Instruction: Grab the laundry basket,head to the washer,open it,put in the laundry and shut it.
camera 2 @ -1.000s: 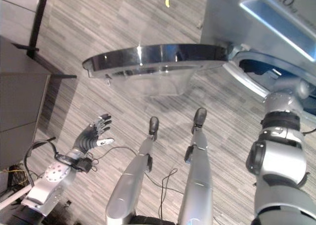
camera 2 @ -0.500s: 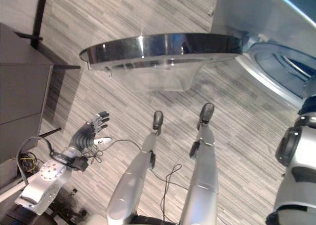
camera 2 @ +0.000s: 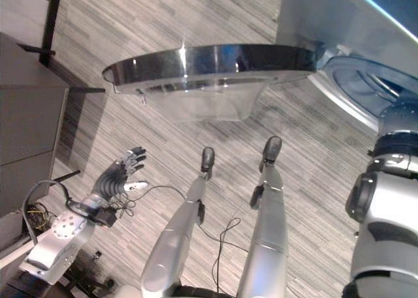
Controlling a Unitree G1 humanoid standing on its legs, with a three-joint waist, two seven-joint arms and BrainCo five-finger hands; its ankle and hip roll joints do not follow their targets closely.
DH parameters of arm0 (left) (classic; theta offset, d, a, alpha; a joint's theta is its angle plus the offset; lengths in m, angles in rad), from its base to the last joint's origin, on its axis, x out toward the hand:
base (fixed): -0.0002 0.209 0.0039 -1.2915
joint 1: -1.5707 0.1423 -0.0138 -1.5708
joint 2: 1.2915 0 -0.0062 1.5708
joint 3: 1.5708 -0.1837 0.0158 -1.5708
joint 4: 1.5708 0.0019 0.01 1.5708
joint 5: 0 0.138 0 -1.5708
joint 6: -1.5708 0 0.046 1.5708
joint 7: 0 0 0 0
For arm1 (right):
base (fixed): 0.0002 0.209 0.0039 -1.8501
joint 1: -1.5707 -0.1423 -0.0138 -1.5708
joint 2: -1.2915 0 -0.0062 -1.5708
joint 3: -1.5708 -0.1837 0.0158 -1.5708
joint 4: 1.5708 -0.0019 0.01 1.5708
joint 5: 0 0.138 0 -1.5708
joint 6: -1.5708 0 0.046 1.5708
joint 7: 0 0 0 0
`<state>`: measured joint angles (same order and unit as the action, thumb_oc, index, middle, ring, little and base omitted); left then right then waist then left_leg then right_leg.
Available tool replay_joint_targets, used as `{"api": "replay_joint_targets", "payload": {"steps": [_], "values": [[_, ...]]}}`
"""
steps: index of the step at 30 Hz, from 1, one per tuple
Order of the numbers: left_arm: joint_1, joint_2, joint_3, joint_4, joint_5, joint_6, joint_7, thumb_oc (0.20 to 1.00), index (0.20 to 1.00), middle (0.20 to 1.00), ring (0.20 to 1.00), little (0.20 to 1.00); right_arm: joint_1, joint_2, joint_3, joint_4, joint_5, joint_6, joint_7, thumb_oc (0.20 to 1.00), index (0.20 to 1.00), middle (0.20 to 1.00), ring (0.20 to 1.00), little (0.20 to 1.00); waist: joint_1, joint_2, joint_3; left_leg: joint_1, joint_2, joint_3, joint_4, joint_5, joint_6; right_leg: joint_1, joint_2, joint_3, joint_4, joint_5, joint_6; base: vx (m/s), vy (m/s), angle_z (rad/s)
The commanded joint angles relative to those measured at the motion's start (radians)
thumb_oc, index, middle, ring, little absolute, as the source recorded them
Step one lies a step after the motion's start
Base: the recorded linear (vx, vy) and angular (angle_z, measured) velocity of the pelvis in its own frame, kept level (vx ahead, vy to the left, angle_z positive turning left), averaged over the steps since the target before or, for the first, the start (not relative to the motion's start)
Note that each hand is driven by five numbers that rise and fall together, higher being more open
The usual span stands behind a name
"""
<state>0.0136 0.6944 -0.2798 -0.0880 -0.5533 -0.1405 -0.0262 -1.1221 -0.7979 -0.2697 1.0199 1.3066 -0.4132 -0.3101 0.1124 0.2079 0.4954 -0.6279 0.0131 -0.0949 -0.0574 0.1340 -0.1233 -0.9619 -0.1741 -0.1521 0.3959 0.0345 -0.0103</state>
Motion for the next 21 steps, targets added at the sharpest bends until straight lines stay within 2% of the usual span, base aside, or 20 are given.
{"api": "replay_joint_targets", "payload": {"steps": [1,4,7,9,10,14,15,18,19,21], "values": [[0.040,-0.037,-0.014,-0.042,-0.013,-0.019,-0.004,1.000,1.000,1.000,1.000,1.000,0.054,-0.056,0.028,-0.112,0.047,-0.096,0.064,1.000,1.000,1.000,1.000,1.000,-0.033,0.101,0.025,0.042,0.100,0.040,-0.030,0.012,-0.057,0.087,0.026,0.000,0.083,-0.216,0.083,0.00,0.000,0.00],[0.042,-0.031,-0.018,-0.041,-0.014,-0.021,-0.007,1.000,1.000,1.000,1.000,1.000,0.113,-0.002,0.020,-0.152,0.037,-0.100,0.082,1.000,1.000,1.000,1.000,1.000,-0.032,0.096,0.025,0.045,0.100,0.041,-0.030,0.014,-0.054,0.095,0.023,-0.001,0.074,-0.208,0.087,-0.01,0.050,0.02],[0.043,-0.037,-0.019,-0.035,-0.020,-0.030,-0.013,1.000,1.000,1.000,1.000,1.000,0.237,0.088,0.032,-0.192,-0.056,-0.064,0.089,1.000,1.000,1.000,1.000,1.000,-0.037,0.084,0.025,0.055,0.100,0.045,-0.030,0.015,-0.046,0.114,0.023,-0.002,0.057,-0.194,0.087,-0.03,0.062,0.04],[0.047,-0.051,-0.011,-0.033,-0.018,-0.036,-0.013,1.000,1.000,1.000,1.000,1.000,0.356,0.185,0.061,-0.242,-0.147,-0.037,0.101,1.000,1.000,1.000,1.000,1.000,-0.044,0.075,0.025,0.070,0.098,0.049,-0.030,0.011,-0.036,0.137,0.016,-0.003,0.038,-0.173,0.091,-0.07,0.103,0.07],[0.047,-0.063,-0.011,-0.033,-0.019,-0.041,-0.018,1.000,1.000,1.000,1.000,1.000,0.444,0.263,0.099,-0.283,-0.219,-0.014,0.115,1.000,1.000,1.000,1.000,1.000,-0.049,0.067,0.025,0.090,0.097,0.054,-0.030,0.006,-0.027,0.159,0.010,-0.001,0.022,-0.156,0.093,-0.07,0.123,0.03],[0.059,-0.079,0.005,-0.022,-0.011,-0.045,-0.025,1.000,1.000,1.000,1.000,1.000,0.648,0.455,0.217,-0.340,-0.332,0.070,0.177,1.000,1.000,1.000,1.000,1.000,-0.069,0.031,0.025,0.167,0.094,0.067,-0.018,-0.020,0.003,0.261,-0.005,0.009,-0.051,-0.102,0.101,-0.07,0.159,0.00],[0.059,-0.088,0.014,-0.015,-0.008,-0.045,-0.034,1.000,1.000,1.000,1.000,1.000,0.716,0.514,0.266,-0.325,-0.364,0.111,0.212,1.000,1.000,1.000,1.000,1.000,-0.083,0.007,0.025,0.192,0.087,0.073,0.023,-0.056,0.016,0.319,-0.015,0.020,-0.091,-0.077,0.107,-0.06,0.191,-0.04],[0.060,-0.095,0.041,0.000,-0.008,-0.044,-0.033,1.000,1.000,1.000,1.000,1.000,0.828,0.589,0.328,-0.317,-0.389,0.164,0.253,1.000,1.000,1.000,1.000,1.000,-0.103,-0.033,0.025,0.250,0.079,0.089,0.087,-0.117,0.033,0.428,-0.034,0.038,-0.160,-0.038,0.122,-0.03,0.228,-0.18],[0.055,-0.103,0.051,0.015,-0.004,-0.046,-0.033,1.000,1.000,1.000,1.000,1.000,0.888,0.609,0.352,-0.307,-0.406,0.190,0.278,1.000,1.000,1.000,1.000,1.000,-0.114,-0.061,0.014,0.289,0.074,0.101,0.121,-0.153,0.040,0.484,-0.051,0.049,-0.193,-0.016,0.135,0.02,0.321,-0.40],[0.063,-0.111,0.071,0.021,0.001,-0.049,-0.027,1.000,1.000,1.000,1.000,1.000,0.956,0.621,0.367,-0.309,-0.426,0.217,0.303,1.000,1.000,1.000,1.000,1.000,-0.127,-0.092,-0.015,0.324,0.067,0.119,0.163,-0.196,0.048,0.543,-0.067,0.062,-0.235,0.011,0.152,0.04,0.307,-0.28]]}}
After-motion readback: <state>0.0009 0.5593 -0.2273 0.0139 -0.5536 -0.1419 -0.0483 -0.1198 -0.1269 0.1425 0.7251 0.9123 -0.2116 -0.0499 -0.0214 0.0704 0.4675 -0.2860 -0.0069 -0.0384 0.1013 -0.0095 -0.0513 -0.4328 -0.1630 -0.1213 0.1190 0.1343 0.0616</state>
